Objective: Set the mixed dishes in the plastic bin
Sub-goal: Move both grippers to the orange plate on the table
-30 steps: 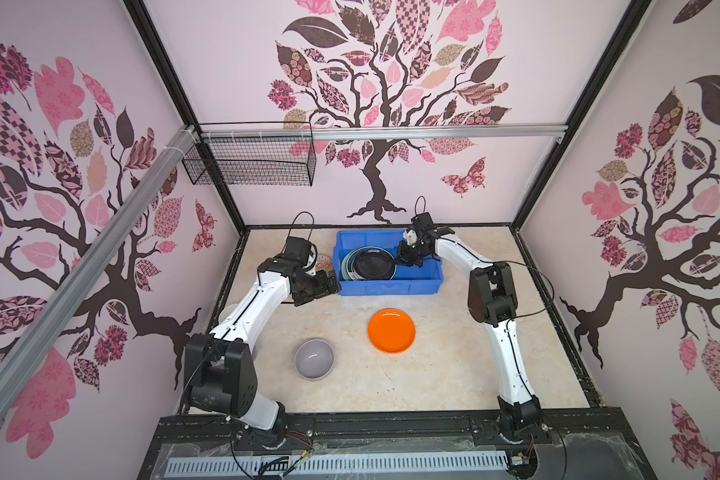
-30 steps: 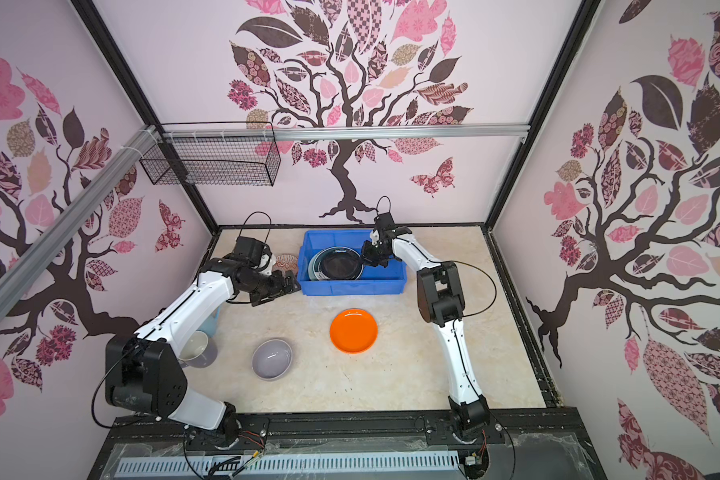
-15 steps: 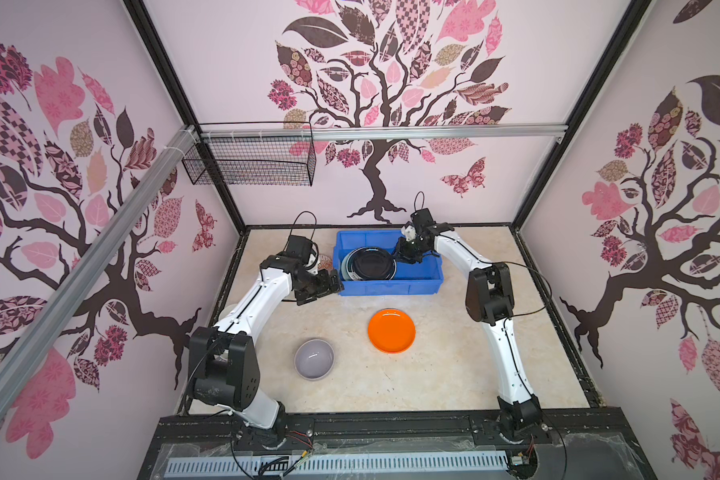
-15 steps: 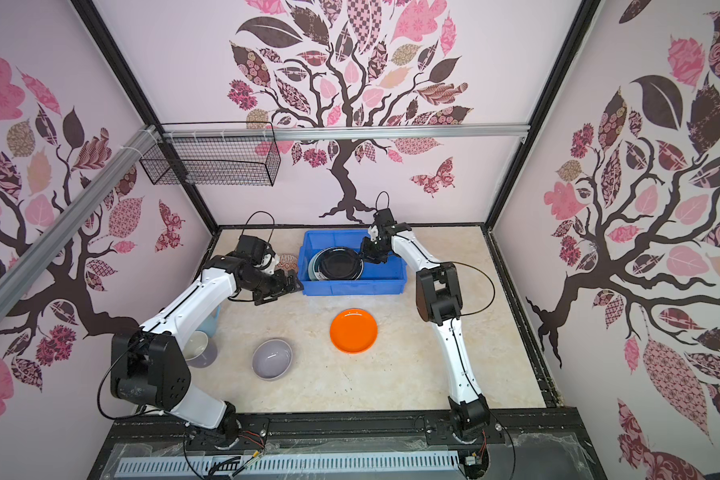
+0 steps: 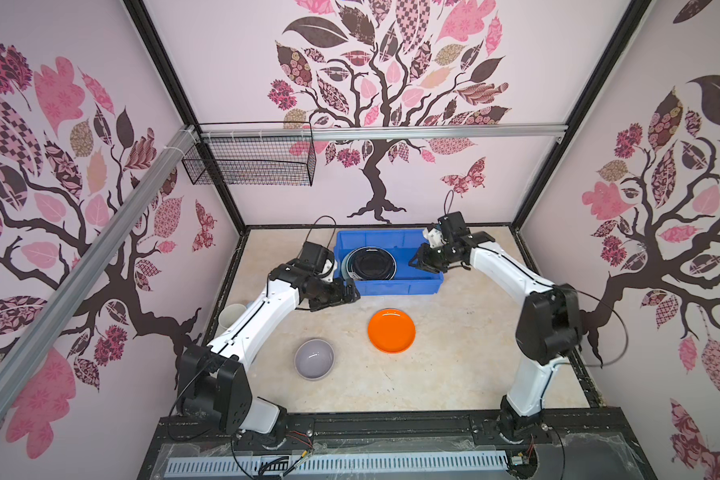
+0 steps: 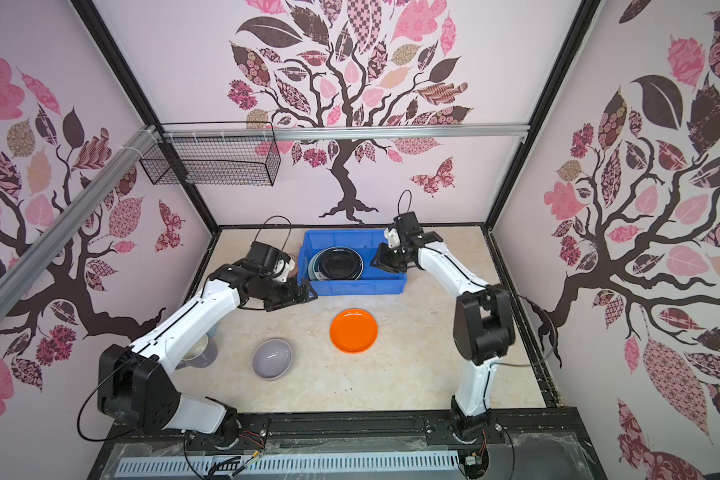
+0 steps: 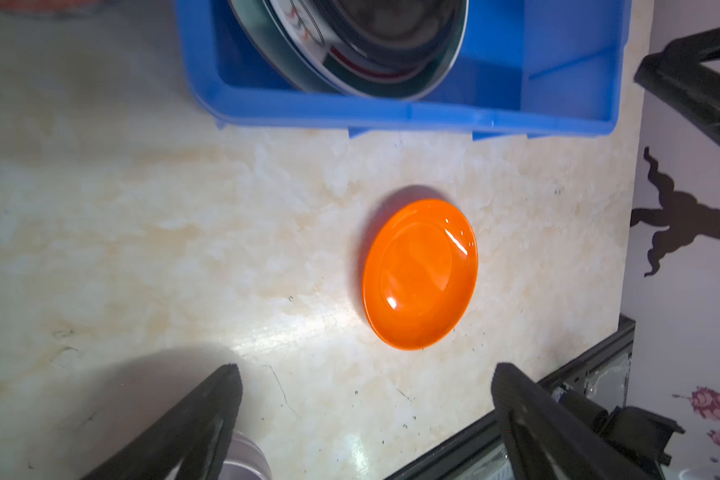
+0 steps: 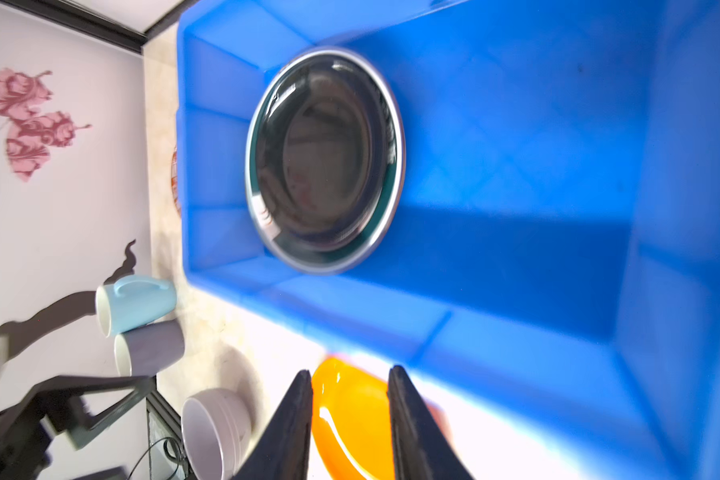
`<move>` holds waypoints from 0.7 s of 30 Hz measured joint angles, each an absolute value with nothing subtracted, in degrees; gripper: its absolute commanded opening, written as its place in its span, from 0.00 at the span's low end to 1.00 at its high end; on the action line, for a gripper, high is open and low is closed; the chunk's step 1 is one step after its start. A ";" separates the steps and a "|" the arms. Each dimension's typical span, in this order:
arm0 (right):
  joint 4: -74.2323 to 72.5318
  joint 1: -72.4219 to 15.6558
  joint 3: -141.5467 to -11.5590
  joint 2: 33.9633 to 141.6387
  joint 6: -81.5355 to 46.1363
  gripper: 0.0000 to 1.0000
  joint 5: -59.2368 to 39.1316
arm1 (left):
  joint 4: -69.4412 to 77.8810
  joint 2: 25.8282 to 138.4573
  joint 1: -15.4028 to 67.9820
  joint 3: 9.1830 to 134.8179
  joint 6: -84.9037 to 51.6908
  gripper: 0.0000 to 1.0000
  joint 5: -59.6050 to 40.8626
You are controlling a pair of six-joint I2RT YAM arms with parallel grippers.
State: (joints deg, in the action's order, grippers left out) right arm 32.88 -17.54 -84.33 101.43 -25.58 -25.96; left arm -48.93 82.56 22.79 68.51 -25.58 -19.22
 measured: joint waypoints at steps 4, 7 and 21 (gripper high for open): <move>28.27 -18.00 -66.46 89.32 -27.81 0.35 -26.81 | -48.95 79.20 28.36 64.05 -28.05 0.99 -17.65; 26.30 -19.22 -54.50 82.61 -30.02 0.35 -26.76 | -48.93 75.44 32.45 60.75 -30.50 0.98 -16.03; 16.71 -25.06 -32.82 70.59 -37.98 0.37 -26.63 | -48.07 64.77 47.42 49.69 -43.81 0.98 -7.55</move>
State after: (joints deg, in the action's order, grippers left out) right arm 16.71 -25.06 -32.82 70.59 -37.98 -26.63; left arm -48.07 64.77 47.42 49.69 -43.81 -7.55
